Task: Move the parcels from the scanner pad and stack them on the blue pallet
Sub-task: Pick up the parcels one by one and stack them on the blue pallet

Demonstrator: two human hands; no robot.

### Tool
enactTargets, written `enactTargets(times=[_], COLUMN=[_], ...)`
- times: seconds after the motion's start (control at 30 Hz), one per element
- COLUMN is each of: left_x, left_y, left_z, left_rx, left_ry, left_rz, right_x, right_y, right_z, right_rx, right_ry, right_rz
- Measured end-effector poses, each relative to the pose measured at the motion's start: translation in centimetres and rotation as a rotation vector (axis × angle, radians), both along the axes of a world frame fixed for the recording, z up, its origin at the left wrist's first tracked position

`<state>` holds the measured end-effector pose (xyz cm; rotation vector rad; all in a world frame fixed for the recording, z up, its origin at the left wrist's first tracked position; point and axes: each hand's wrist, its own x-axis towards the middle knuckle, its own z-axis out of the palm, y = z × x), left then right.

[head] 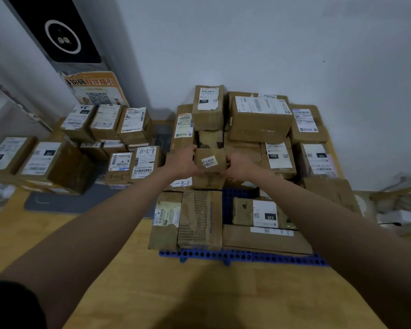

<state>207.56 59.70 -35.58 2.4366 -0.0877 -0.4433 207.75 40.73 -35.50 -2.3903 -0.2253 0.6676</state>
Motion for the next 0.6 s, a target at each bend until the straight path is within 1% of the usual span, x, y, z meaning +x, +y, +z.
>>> enactTargets(times=[0.1, 0.27, 0.4, 0.6], left_x=[0.2, 0.9, 1.7, 2.4], left_y=[0.0, -0.6, -0.6, 0.1], left_z=[-1.1, -2.1, -2.0, -2.2], left_rx=[-0.015, -0.033, -0.048, -0.042], left_ry=[-0.004, -0.043, 0.020, 0.074], left_rz=[-0.002, 0.022, 0.009, -0.019], right_x=[0.0, 0.6, 1.3, 2.2], right_y=[0.2, -0.4, -0.8, -0.2], right_z=[-0.8, -2.0, -2.6, -3.0], right_rx=[0.010, 0.018, 0.056, 0.043], right_ry=[0.005, 0.046, 0.106, 0.164], right_rz=[0.000, -0.060, -0.073, -0.051])
